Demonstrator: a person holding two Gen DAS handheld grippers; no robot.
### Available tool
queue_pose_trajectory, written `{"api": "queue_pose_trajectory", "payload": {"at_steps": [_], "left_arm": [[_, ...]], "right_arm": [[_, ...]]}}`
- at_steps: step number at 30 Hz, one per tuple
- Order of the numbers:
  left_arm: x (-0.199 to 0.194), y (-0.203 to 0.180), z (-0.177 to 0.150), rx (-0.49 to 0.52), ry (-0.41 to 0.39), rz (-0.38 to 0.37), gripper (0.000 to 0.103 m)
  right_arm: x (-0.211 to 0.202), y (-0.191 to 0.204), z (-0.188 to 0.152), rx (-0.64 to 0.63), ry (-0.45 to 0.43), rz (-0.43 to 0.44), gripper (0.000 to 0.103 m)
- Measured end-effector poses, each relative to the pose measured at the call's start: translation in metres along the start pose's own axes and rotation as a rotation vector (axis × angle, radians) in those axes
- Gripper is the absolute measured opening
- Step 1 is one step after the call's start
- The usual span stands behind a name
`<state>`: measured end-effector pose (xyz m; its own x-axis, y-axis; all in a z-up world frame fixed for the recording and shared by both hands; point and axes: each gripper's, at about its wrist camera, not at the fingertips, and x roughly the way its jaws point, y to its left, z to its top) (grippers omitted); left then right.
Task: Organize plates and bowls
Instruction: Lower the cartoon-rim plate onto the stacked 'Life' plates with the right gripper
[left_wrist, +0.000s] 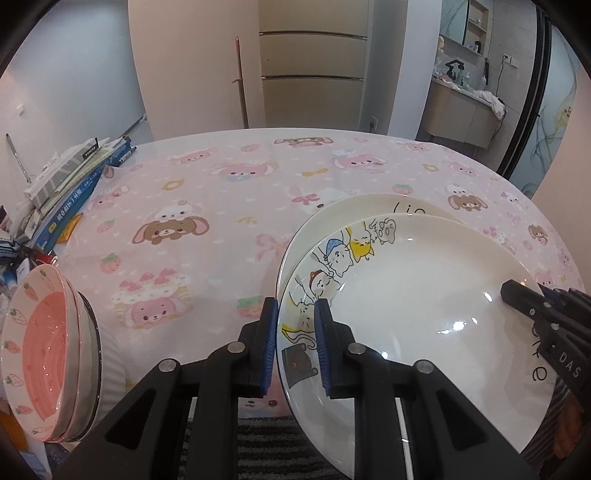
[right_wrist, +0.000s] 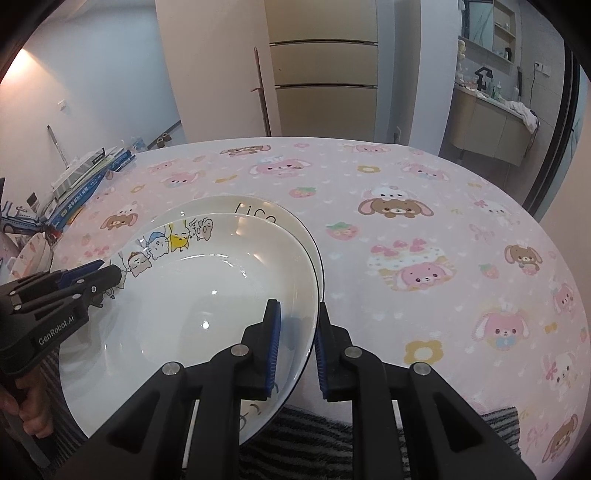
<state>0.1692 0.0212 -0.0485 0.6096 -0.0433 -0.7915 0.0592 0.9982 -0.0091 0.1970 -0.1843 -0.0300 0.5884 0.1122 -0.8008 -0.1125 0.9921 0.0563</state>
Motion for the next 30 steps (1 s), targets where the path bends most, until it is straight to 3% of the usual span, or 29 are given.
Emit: {"api": "queue_pose_trajectory", "payload": {"at_steps": [7,16,24,30], "left_arm": [[0.000,-0.001,-0.001,0.013,-0.039,0.004,0.017],[-0.012,-0.002,-0.014,0.041,-0.002,-0.025,0.017],[-0.015,-0.003,-0.017,0.057,0.007,-0.038,0.017],[-0.015,-0.002,-0.017,0.053,0.001,-0.039,0.017]], "right_arm": [[0.003,-0.001,-0.001,-0.023,-0.007,-0.021,0.019],[-0.005,0.005,-0.009,-0.072,-0.008,-0.065,0.019],[-0.004,-0.007,-0.006,-0.035,0.018,0.005,0.018],[-0.002,-0.005,-0.007,-0.019,0.007,-0.011,0.018]]}}
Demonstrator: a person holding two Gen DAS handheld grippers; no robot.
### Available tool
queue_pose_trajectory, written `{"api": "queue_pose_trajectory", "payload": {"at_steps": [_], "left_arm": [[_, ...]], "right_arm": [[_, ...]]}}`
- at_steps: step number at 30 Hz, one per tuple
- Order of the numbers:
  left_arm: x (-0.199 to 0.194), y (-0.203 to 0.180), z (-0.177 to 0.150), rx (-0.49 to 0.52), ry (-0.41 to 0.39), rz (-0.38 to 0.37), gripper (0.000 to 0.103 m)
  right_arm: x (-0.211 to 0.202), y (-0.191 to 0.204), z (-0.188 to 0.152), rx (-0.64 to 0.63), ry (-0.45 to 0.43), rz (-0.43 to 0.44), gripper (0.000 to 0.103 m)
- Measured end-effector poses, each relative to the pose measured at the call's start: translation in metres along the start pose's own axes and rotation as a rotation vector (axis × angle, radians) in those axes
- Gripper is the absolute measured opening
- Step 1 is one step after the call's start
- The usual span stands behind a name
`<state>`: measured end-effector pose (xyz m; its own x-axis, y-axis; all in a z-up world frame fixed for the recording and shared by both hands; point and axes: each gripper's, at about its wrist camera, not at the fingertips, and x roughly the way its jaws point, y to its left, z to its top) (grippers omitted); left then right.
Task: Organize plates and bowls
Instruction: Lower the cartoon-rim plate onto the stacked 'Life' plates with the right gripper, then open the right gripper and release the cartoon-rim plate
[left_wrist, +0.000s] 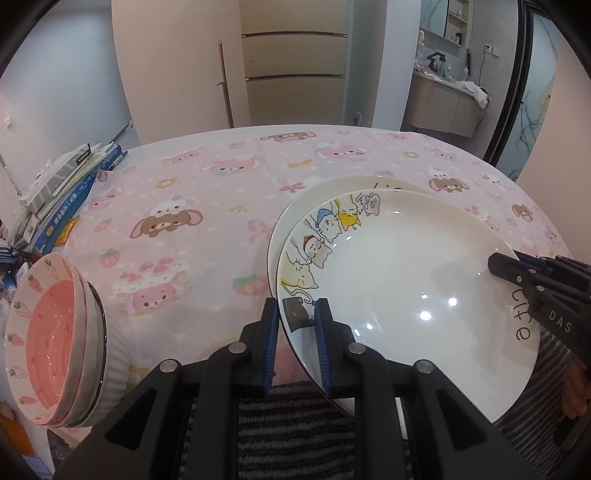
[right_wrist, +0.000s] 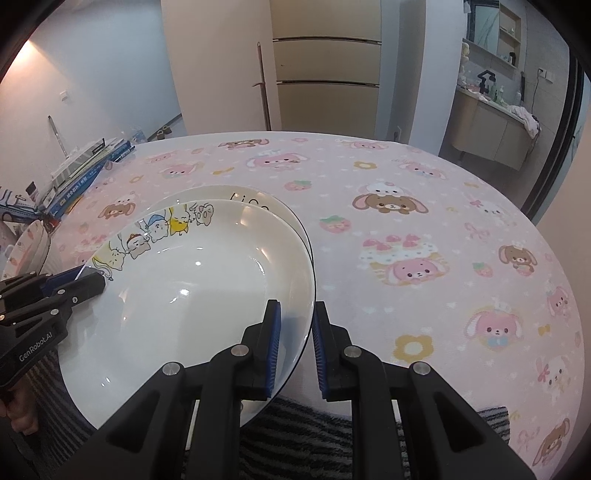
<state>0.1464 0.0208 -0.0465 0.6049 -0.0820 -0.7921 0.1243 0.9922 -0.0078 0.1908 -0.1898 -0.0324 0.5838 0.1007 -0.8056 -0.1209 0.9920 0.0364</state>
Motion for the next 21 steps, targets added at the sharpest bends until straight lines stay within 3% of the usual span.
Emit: {"api": "queue_pose_trajectory", "payload": {"at_steps": [21], "left_arm": [[0.014,-0.001,0.004,0.006,-0.053,0.061,0.018]], "right_arm": [[0.017,0.001,0.006,-0.003,-0.018,-0.010,0.018]]}}
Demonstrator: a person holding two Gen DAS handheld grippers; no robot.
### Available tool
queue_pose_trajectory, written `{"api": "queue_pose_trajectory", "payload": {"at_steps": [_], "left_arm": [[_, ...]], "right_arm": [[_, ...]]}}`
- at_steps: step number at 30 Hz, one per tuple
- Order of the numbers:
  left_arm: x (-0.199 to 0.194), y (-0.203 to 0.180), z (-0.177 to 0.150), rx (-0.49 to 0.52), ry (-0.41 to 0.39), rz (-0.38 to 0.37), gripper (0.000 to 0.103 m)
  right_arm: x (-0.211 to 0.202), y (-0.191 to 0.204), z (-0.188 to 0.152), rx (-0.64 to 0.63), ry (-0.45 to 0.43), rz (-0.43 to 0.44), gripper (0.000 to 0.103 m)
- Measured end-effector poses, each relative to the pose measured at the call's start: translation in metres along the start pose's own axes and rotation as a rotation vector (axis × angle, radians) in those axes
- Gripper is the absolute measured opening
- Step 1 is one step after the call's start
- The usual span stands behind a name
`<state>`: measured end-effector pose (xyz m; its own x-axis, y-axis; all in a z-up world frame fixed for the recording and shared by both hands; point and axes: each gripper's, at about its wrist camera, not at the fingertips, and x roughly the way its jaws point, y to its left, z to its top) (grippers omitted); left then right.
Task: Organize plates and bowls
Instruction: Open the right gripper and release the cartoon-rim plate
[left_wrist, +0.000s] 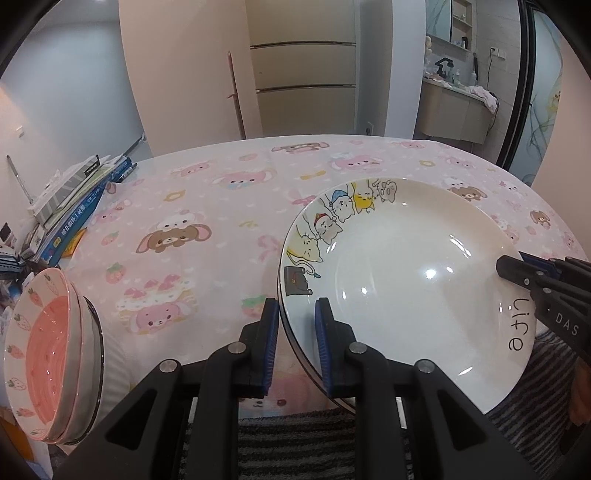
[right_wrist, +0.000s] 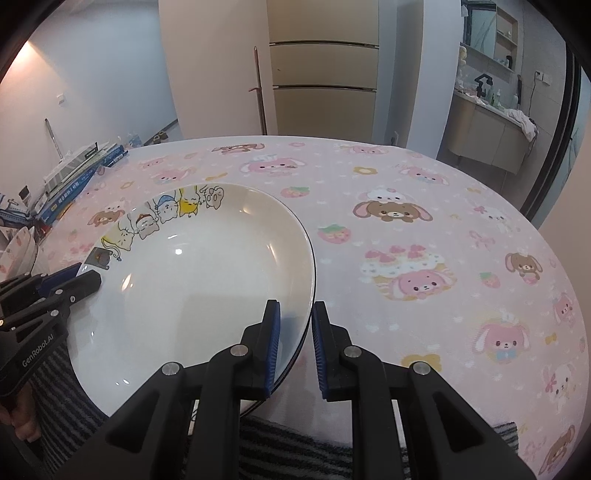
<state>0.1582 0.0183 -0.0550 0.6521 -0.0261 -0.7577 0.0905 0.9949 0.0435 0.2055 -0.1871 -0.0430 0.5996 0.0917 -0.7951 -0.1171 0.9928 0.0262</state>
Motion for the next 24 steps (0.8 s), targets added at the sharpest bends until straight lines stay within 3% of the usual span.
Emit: {"api": "queue_pose_trajectory", "payload": {"at_steps": [14,20,21,22,23,24], "left_arm": [[-0.001,0.002,0.000,-0.014,-0.004,-0.013,0.019],[-0.008,0.002,0.000,-0.014,-0.043,-0.003,0.051],[-0.010,0.002,0.001,-0.015,-0.054,-0.003,0.056],[-0.012,0.003,0.001,-0.017,-0.068,-0.003,0.057],[-0.015,0.003,0.001,-0.020,-0.083,-0.002,0.057],[-0.017,0.004,0.002,-0.022,-0.101,-0.002,0.060]], "right_arm": [[0.000,-0.001,-0.003,0.001,-0.005,0.006,0.019],[-0.007,0.000,-0.003,0.000,-0.025,-0.015,0.019],[-0.008,0.000,-0.003,-0.001,-0.028,-0.016,0.022],[-0.010,-0.001,-0.002,-0.003,-0.034,-0.022,0.031],[-0.013,-0.001,-0.002,-0.005,-0.048,-0.029,0.048],[-0.017,-0.002,-0.001,-0.005,-0.070,-0.031,0.058]]}}
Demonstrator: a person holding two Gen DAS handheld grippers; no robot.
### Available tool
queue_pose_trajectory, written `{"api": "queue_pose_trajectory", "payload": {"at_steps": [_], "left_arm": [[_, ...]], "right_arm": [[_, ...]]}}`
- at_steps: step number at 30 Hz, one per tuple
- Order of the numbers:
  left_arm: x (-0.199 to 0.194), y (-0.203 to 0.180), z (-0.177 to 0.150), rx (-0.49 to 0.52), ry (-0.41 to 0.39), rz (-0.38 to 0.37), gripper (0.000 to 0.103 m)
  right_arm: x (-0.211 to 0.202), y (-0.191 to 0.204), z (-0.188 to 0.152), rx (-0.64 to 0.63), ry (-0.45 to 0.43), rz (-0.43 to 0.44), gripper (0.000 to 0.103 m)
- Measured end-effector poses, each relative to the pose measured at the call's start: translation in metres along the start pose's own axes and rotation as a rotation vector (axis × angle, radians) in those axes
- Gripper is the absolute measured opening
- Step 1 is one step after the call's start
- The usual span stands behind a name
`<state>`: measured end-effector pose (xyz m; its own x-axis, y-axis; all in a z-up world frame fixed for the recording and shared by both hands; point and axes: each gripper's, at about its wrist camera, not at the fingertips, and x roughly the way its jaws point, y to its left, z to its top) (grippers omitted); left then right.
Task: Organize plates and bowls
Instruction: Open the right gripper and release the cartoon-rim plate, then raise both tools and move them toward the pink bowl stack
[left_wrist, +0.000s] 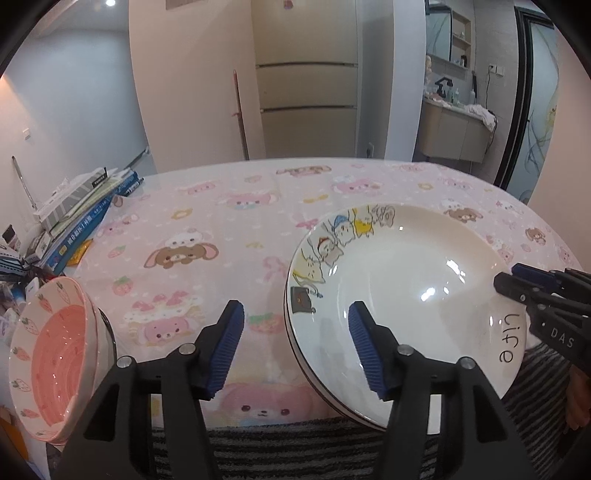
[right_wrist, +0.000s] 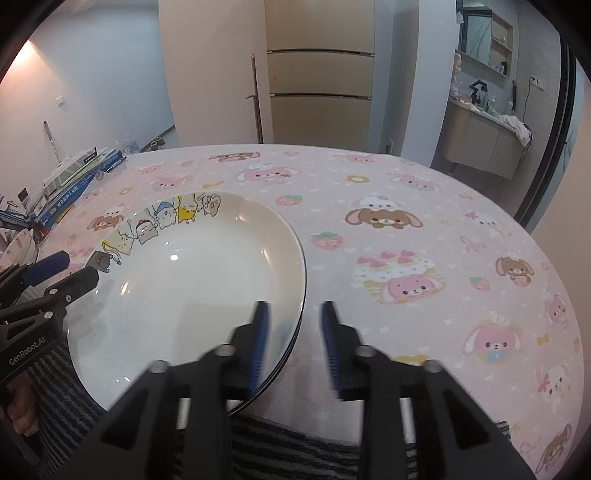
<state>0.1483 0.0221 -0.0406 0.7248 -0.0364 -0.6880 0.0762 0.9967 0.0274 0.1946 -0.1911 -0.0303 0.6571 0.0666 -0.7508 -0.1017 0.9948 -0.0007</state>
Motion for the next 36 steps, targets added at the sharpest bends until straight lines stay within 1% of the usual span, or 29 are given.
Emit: {"api": "queue_pose_trajectory", "payload": {"at_steps": [1,3,4,5,6,7,8,9,12,14,17,20,22,25,26,28,30,32,34,36], "left_arm": [[-0.004,0.000,0.001,-0.003,-0.023,0.002,0.062],[-0.012,0.002,0.003,-0.008,-0.075,0.007,0.072],[-0.017,0.002,0.004,-0.009,-0.109,0.009,0.074],[-0.022,0.002,0.005,-0.010,-0.137,0.013,0.078],[-0.027,0.002,0.005,-0.011,-0.172,0.017,0.086],[-0.032,0.002,0.006,-0.014,-0.202,0.020,0.091],[-0.038,0.003,0.006,-0.018,-0.238,0.023,0.099],[-0.044,0.004,0.006,-0.022,-0.279,0.030,0.102],[-0.060,0.003,0.006,-0.016,-0.387,0.067,0.102],[-0.067,0.003,0.005,-0.010,-0.433,0.060,0.102],[-0.075,0.005,0.003,-0.015,-0.485,0.024,0.102],[-0.084,0.002,0.001,0.001,-0.550,0.024,0.102],[-0.090,0.002,-0.001,0.007,-0.582,0.027,0.102],[-0.099,0.009,-0.004,-0.030,-0.645,0.009,0.102],[-0.102,0.012,-0.006,-0.041,-0.671,0.008,0.103],[-0.108,0.011,-0.010,-0.042,-0.718,0.003,0.103],[-0.106,0.010,-0.010,-0.007,-0.724,0.019,0.103],[-0.104,0.008,-0.009,0.004,-0.710,0.038,0.103],[-0.106,0.010,-0.007,-0.008,-0.711,0.025,0.103],[-0.118,0.010,-0.006,-0.019,-0.725,0.047,0.103]], "right_arm": [[-0.004,-0.001,0.001,0.004,-0.027,-0.002,0.071],[-0.016,-0.002,0.002,0.010,-0.096,-0.017,0.072],[-0.021,-0.002,0.003,0.006,-0.124,-0.024,0.072],[-0.028,-0.002,0.003,0.001,-0.161,-0.034,0.075],[-0.033,-0.002,0.004,-0.001,-0.195,-0.040,0.079],[-0.038,-0.002,0.004,0.000,-0.228,-0.041,0.087],[-0.043,-0.002,0.004,0.005,-0.261,-0.040,0.088],[-0.052,-0.003,0.004,0.011,-0.311,-0.041,0.088],[-0.066,0.000,0.004,-0.005,-0.404,-0.072,0.091],[-0.075,0.002,0.003,-0.015,-0.460,-0.091,0.103],[-0.089,0.003,-0.001,-0.024,-0.556,-0.111,0.103],[-0.100,0.005,-0.003,-0.038,-0.613,-0.111,0.103],[-0.102,0.005,-0.003,-0.034,-0.613,-0.092,0.103],[-0.103,0.002,-0.002,-0.008,-0.597,-0.060,0.103],[-0.105,0.001,-0.002,0.001,-0.603,-0.063,0.103],[-0.111,-0.003,-0.004,0.023,-0.649,-0.087,0.103],[-0.120,-0.006,-0.009,0.042,-0.711,-0.103,0.103],[-0.124,-0.006,-0.011,0.038,-0.735,-0.104,0.103],[-0.127,-0.005,-0.009,0.030,-0.731,-0.094,0.103],[-0.131,-0.004,-0.006,0.029,-0.708,-0.066,0.103]]}}
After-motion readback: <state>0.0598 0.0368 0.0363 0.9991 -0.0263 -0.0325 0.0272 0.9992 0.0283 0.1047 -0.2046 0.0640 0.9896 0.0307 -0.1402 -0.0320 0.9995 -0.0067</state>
